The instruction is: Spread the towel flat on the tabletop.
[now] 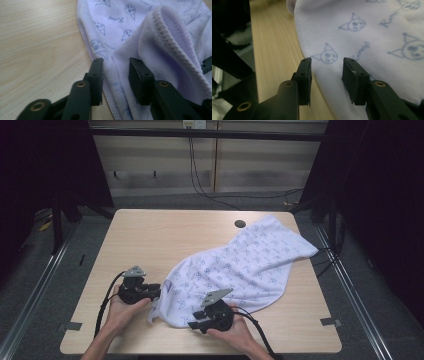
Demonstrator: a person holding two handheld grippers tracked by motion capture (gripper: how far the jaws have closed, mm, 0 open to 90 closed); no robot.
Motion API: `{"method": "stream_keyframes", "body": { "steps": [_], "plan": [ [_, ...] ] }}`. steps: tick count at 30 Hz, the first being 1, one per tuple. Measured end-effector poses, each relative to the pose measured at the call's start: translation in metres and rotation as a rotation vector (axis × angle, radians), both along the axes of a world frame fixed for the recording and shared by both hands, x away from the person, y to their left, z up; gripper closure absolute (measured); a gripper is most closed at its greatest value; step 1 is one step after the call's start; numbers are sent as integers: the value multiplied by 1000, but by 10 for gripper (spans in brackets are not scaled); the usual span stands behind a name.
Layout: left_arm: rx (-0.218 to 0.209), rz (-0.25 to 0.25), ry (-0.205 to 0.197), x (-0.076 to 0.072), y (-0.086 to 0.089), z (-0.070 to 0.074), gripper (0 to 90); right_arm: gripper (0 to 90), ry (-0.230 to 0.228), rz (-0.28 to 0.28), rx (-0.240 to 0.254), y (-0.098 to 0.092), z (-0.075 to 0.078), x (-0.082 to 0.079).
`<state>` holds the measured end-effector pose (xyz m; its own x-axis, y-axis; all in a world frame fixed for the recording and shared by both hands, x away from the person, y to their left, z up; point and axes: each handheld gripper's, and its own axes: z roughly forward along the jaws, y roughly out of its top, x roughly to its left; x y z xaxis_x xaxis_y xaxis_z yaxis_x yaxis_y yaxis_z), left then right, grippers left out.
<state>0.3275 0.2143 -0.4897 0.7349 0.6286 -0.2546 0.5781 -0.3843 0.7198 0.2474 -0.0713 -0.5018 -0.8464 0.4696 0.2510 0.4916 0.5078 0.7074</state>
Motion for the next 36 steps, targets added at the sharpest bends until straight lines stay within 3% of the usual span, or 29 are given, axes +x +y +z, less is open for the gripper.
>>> {"method": "stream_keyframes", "body": {
  "steps": [3, 4, 6, 7, 8, 9, 11, 13, 14, 15, 17, 20, 21, 23, 24, 27, 28, 30, 32, 33, 34, 36],
  "plan": [
    [17, -12, -8, -1, -1, 2, 855, 624, -41, 6, 3, -1, -2, -2],
    [22, -6, 2, 0, 0, 1, 893, 649, -106, 22, -11, -1, -4, -6],
    [21, 12, 2, 2, 2, 1, 895, 653, -125, 22, -17, -1, -4, -9],
    [-5, 25, 2, 3, 5, 2, 899, 735, -163, 22, -41, 0, -4, -12],
    [-5, 25, 2, 3, 5, 2, 899, 735, -163, 22, -41, 0, -4, -12],
    [-31, 25, 5, 3, 8, 4, 899, 782, -171, 16, -51, -1, -3, -11],
    [-35, 34, -16, 2, 10, 7, 900, 843, -123, -5, -36, -7, -3, -8],
    [-42, 30, -21, 0, 11, 9, 900, 856, -43, -12, -7, -16, -2, -4],
    [-41, 37, -32, 0, 11, 10, 900, 857, 8, -28, 50, -29, 3, -1],
    [-44, 41, -37, -1, 12, 12, 900, 857, 8, -28, 50, -29, 3, -1],
    [-73, 43, -32, -2, 15, 15, 900, 857, 39, -52, 127, -48, 15, 0],
    [-68, 25, -50, -10, 18, 22, 900, 855, 25, -88, 153, -81, 35, -8],
    [-65, 17, -57, -14, 19, 25, 900, 854, 26, -114, 165, -105, 46, -16],
    [-82, 0, -53, -20, 18, 28, 900, 852, 21, -126, 162, -113, 48, -20],
    [-96, -28, -37, -25, 14, 30, 900, 844, 37, -142, 151, -137, 52, -31],
    [-84, -36, -36, -29, 8, 31, 900, 820, 54, -162, 156, -153, 52, -39],
    [-74, -26, -45, -30, 7, 31, 891, 783, 45, -205, 169, -166, 54, -44],
    [-67, -1, -42, -29, 7, 31, 863, 773, 40, -207, 174, -167, 54, -45],
    [-81, -6, -37, -26, 7, 29, 851, 673, 32, -214, 162, -168, 53, -47],
    [-101, -19, -30, -26, 6, 29, 792, 595, 31, -232, 127, -164, 49, -47],
    [-116, -44, -24, -26, 3, 28, 766, 604, 31, -233, 137, -162, 47, -46],
    [-85, -108, -12, -27, -8, 23, 745, 623, 34, -230, 155, -161, 46, -45]
  ]
}}
